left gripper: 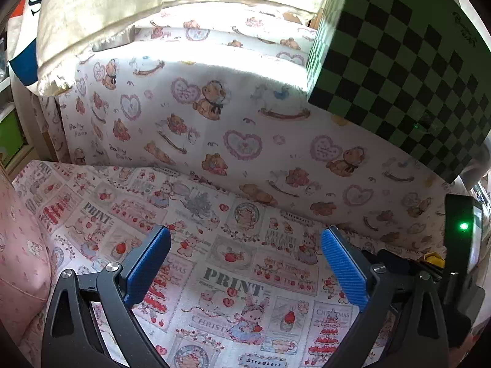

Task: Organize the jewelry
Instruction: 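Lower the right gripper onto the silver chain and grasp it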

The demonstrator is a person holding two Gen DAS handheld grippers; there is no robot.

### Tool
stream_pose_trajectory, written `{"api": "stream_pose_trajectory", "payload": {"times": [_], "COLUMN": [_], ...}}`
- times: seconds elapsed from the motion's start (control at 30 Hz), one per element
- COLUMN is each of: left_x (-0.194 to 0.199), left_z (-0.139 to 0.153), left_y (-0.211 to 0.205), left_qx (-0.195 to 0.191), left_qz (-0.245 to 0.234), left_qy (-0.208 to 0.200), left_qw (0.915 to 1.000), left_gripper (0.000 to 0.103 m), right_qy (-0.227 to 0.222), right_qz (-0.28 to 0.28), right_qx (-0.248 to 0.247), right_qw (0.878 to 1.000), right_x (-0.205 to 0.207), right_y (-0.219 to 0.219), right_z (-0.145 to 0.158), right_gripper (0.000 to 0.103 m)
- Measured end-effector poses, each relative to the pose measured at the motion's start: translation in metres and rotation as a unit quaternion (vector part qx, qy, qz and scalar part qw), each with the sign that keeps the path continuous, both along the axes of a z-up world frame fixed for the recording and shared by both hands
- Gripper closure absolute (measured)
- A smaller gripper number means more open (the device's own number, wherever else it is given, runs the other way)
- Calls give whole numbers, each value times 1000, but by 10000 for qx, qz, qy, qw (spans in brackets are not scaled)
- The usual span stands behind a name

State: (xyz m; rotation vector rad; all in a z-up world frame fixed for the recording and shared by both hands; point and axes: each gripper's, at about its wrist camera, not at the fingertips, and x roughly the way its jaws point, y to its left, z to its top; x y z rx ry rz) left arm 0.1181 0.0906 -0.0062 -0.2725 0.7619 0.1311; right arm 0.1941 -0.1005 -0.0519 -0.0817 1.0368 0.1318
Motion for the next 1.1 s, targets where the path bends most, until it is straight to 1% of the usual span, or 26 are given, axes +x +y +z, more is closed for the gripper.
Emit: {"api": "stream_pose_trajectory", "payload": {"times": [0.07,0.1,0.2,0.27,0.3,0.33,0.4,0.7,0.73,0.8,0.83,0.87,0.9,0.93,1.03,1.1], "left_x": [0,-1,-1,-2,-2,-3,-4,-7,-7,-7,-7,-7,-7,-7,-7,-6], "left_z": [0,0,1,2,2,3,4,7,8,8,8,8,8,8,8,7], "left_y": [-1,-2,-3,-4,-5,-6,-8,-16,-16,-16,-16,-15,-15,-15,-14,-14], "left_qx": [17,28,65,89,105,122,155,372,366,341,334,332,337,336,315,310], "left_qz": [-8,-14,-30,-35,-33,-39,-56,-125,-126,-133,-139,-135,-127,-125,-119,-115], "left_qy": [9,7,-15,-35,-44,-54,-74,-149,-155,-173,-178,-179,-181,-180,-155,-137], "left_qw": [10000,10000,10000,9999,9999,9999,9998,9991,9991,9992,9992,9992,9992,9992,9993,9994], "left_gripper": [5,5,5,5,5,5,5,5,5,5,5,5,5,5,5,5], "right_qy": [-81,-102,-107,-110,-171,-202,-250,-699,-726,-684,-601,-537,-490,-427,-281,-145], "right_qz": [-25,-25,-33,-31,-22,9,64,286,320,346,346,323,296,268,194,97], "right_qx": [-17,-16,38,102,117,122,255,249,237,195,225,264,288,273,159,151], "right_qw": [10000,9999,9999,9999,9998,9997,9993,9968,9966,9969,9973,9977,9979,9984,9993,9997], "right_x": [1,1,-2,-12,-16,-19,-33,-81,-88,-88,-85,-80,-72,-67,-47,-36], "right_y": [0,-1,-3,-10,-13,-14,-25,-48,-52,-54,-55,-51,-44,-42,-32,-29], "right_z": [0,-1,-1,2,4,8,18,61,63,61,60,55,49,43,27,19], "right_gripper": [86,88,89,92,95,102,102,102,102,101,93,78,72,70,71,72]}}
